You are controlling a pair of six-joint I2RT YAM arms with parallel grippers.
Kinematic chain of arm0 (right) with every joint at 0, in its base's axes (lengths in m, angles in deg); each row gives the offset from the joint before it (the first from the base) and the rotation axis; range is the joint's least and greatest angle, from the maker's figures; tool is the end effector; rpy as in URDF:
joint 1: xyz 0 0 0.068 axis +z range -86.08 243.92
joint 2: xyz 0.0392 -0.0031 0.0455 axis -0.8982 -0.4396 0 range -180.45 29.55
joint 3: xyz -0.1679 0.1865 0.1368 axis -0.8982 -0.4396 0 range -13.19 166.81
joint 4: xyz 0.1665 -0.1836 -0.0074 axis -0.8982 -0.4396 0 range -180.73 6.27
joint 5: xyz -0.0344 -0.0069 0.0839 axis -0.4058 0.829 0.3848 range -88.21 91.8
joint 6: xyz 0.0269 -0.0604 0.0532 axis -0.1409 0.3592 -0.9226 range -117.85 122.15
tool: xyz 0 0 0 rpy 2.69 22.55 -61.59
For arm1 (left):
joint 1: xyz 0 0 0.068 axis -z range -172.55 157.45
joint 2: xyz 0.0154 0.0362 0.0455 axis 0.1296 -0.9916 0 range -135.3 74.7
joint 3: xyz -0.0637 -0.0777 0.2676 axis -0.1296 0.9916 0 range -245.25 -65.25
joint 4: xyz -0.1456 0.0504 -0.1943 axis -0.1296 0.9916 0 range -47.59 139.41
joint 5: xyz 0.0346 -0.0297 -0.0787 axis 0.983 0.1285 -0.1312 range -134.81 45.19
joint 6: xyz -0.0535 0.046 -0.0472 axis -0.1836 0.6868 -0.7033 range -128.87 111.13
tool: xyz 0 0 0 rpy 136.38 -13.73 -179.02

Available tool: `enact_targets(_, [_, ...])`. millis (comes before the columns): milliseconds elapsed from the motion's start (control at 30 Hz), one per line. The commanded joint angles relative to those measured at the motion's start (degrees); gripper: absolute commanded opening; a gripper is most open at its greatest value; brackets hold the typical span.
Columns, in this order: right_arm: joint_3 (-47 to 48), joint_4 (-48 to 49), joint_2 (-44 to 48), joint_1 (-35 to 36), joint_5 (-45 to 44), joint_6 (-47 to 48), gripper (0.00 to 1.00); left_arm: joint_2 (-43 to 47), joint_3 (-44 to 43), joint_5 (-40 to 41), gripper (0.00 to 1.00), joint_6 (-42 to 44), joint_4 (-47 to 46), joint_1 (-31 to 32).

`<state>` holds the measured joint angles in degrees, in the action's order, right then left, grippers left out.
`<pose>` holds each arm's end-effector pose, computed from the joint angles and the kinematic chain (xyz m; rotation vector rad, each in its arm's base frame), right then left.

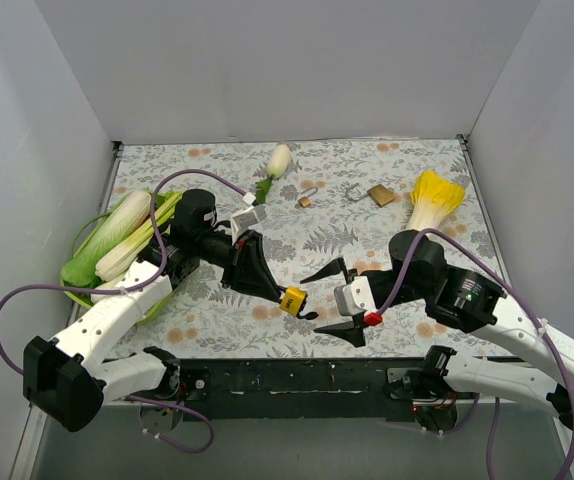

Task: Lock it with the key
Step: Adjust the lock.

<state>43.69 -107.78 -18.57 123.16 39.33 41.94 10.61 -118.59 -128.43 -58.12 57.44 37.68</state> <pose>0.0541 0.1796 0.3793 -1.6741 0.8147 0.8359 0.1445 -0.1700 0.3433 -0.7438 -2.0666 2.0857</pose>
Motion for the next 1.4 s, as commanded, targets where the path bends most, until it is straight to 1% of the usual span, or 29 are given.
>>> enact_targets(0, [0.42, 1.29, -0.13, 1.05, -2.56, 3.8, 0.95, 0.99, -2.12, -6.56, 0.0, 0.56, -0.44, 1.05])
enact_targets(67, [0.51, 1.2, -0.22, 1.14, -2.47, 4.77, 0.94, 0.99, -2.03, -6.48, 0.0, 0.39, -0.52, 1.22])
enact_targets(100, [0.6, 1.03, -0.31, 1.22, -2.21, 5.12, 0.91, 0.9, -2.12, -6.47, 0.0, 0.39, -0.52, 1.31])
enact_targets(200, [0.51, 0.5, -0.22, 1.58, -1.77, 6.7, 0.87, 0.55, -2.21, -6.47, 0.0, 0.48, -0.52, 1.4])
enact_targets(433, [0.07, -3.27, 0.39, 2.1, -2.21, 12.23, 0.84, 0.02, -2.38, -6.91, 0.0, 0.65, -0.52, 1.58])
enact_targets(600, [-0.72, -3.46, 1.18, 2.28, -2.74, 14.08, 0.8, -0.06, -2.29, -7.09, 0.0, 0.74, -0.44, 1.66])
enact_targets(667, [-0.98, -2.58, 1.18, 2.37, -2.73, 14.09, 0.78, -0.24, -2.38, -6.91, 0.0, 0.83, -0.44, 1.75])
enact_targets(867, [-1.16, -0.12, 0.66, 3.07, -3.26, 14.0, 0.63, -0.5, -2.38, -6.74, 0.0, 0.83, -0.52, 2.1])
enact_targets(1100, [-0.54, 1.73, -0.4, 3.69, -3.61, 10.57, 0.57, -0.51, -2.38, -5.77, 0.0, 0.91, -0.44, 2.02])
enact_targets(1133, [-0.63, 2.08, -0.4, 3.77, -3.79, 10.05, 0.55, -0.5, -2.21, -5.68, 0.0, 0.91, -0.52, 2.1])
enact_targets(1167, [-0.72, 2.08, -0.4, 3.86, -3.88, 9.87, 0.51, -0.5, -2.21, -5.77, 0.0, 0.91, -0.52, 2.19])
enact_targets(1267, [-0.9, 2.78, -0.4, 3.95, -4.23, 9.08, 0.47, -0.5, -2.29, -5.07, 0.0, 0.74, -0.44, 2.28])
enact_targets(1367, [-0.72, 3.13, -0.83, 4.21, -3.97, 8.81, 0.46, -0.85, -2.29, -3.49, 0.0, -0.31, -0.79, 2.37])
